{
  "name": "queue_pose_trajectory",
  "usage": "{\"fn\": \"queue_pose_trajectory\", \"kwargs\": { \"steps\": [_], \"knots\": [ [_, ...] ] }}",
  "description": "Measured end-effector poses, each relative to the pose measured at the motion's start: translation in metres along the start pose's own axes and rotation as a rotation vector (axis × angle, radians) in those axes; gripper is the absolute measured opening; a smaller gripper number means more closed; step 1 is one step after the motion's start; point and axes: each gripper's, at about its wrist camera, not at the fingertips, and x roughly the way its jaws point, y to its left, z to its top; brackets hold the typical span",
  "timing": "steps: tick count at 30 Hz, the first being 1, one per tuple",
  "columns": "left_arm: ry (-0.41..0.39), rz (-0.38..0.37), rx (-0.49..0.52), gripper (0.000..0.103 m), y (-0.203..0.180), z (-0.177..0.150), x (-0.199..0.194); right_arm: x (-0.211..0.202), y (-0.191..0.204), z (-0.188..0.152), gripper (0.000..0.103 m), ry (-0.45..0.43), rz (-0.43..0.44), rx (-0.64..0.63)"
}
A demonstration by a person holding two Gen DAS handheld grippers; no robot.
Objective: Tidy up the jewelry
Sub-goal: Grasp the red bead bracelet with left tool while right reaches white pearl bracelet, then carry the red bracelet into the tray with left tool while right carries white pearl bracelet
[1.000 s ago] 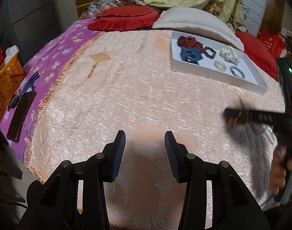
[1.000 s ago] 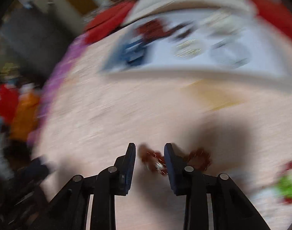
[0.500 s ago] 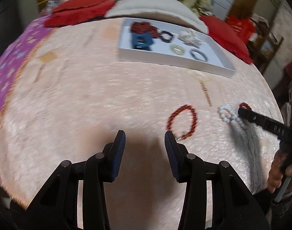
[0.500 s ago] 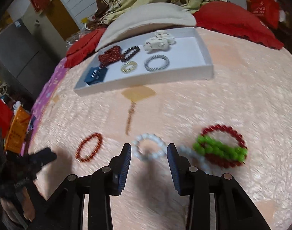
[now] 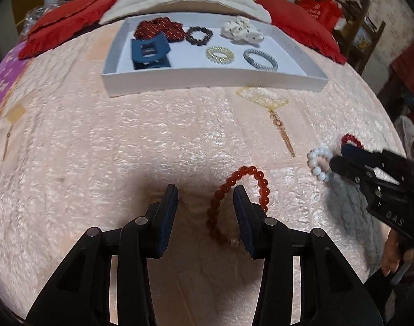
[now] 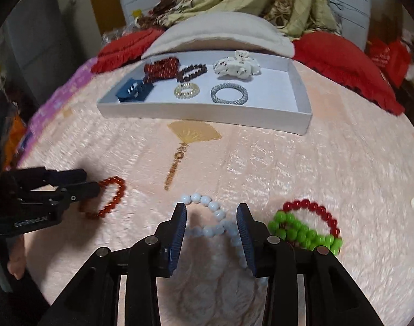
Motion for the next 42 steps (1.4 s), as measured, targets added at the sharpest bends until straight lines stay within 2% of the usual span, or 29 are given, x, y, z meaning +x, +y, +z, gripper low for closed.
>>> {"fn": "queue_pose_trajectory", "kwargs": {
  "steps": [5,8,13,15,16,22,30,35,42],
  "knots": [
    [-0.006,0.015,0.049,0.042,-0.006,0.001,0.003,0.018,0.002,0.004,0.037,0.049,-0.010,-0.074],
    [-0.025,0.017,0.058,0.042,-0.008,0.001,0.005,0.023,0.005,0.007,0.037,0.045,-0.019,-0.098],
    [-0.038,0.048,0.054,0.041,-0.012,0.000,0.007,0.026,0.009,0.011,0.018,0.038,-0.011,-0.100],
    [-0.042,0.049,0.048,0.024,-0.015,-0.003,0.005,0.026,0.011,0.010,0.016,0.032,-0.022,-0.089],
    [-0.038,0.043,0.047,0.007,-0.017,-0.004,0.005,0.025,0.011,0.009,0.009,0.027,-0.023,-0.077],
    [-0.017,0.006,0.006,0.006,-0.010,-0.004,-0.007,0.016,-0.003,0.010,0.009,0.026,0.047,0.052],
    [-0.104,-0.029,-0.008,0.006,-0.005,-0.005,-0.064,-0.032,-0.017,0.018,0.009,-0.051,0.117,0.163],
    [-0.155,-0.022,0.017,0.006,-0.007,-0.005,-0.096,-0.061,-0.017,0.026,0.009,-0.105,0.118,0.178],
    [-0.188,-0.021,0.007,0.006,0.004,0.006,-0.125,-0.094,-0.016,0.042,0.009,-0.171,0.105,0.161]
  ]
}}
